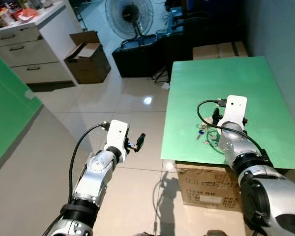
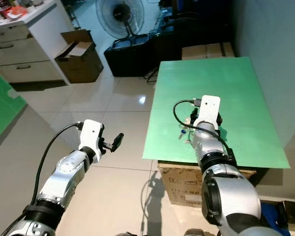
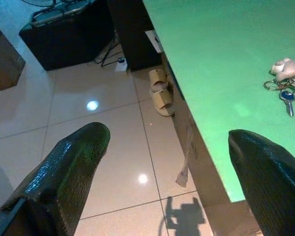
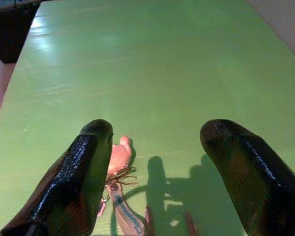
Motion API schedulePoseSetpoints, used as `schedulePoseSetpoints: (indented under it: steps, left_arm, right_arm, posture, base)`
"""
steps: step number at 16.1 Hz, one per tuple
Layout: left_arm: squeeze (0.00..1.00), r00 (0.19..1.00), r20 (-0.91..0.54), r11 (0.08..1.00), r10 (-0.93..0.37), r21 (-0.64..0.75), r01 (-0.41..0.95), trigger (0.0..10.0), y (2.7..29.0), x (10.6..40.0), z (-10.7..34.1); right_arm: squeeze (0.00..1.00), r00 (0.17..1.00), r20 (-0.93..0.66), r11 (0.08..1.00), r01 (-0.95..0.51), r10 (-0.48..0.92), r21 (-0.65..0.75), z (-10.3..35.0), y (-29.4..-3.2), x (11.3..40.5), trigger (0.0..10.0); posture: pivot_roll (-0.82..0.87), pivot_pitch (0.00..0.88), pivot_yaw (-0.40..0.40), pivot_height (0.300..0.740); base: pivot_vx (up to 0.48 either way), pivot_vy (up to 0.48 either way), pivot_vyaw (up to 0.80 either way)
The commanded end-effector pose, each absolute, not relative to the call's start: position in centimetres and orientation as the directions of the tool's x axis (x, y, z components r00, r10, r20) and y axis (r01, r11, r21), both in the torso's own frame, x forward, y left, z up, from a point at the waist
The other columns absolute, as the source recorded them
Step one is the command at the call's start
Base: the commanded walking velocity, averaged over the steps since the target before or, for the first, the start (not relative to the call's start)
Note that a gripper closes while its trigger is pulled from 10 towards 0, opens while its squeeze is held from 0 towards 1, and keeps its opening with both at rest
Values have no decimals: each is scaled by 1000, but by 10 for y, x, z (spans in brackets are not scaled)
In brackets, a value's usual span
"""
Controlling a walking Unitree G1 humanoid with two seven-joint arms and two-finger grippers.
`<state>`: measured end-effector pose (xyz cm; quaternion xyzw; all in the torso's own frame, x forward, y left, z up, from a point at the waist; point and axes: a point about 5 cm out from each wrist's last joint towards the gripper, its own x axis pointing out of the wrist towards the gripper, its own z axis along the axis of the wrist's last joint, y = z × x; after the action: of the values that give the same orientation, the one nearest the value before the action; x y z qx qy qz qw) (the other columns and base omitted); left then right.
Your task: Hang keys on a hook
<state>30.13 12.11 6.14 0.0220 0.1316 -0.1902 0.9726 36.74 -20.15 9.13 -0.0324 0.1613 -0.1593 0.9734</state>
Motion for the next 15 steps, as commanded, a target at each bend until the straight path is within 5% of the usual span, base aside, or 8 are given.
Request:
schedulePoseSetpoints:
  steps: [1,15]
  left_arm:
    - [0,894,-287,934,-344,-4,358,10000,126,297,58]
    - [0,854,-400,935,-332,-18,355,10000,143,234,50]
  right_arm:
    - [0,911,-308,961,251,-275,-117,93,-190,371,10000]
    - [0,877,-381,955,281,-294,-92,77,-186,363,10000]
  posture:
    - [-242,40,243,740]
    - [-135,244,267,740]
  base:
    - [0,0,0]
    - [0,0,0]
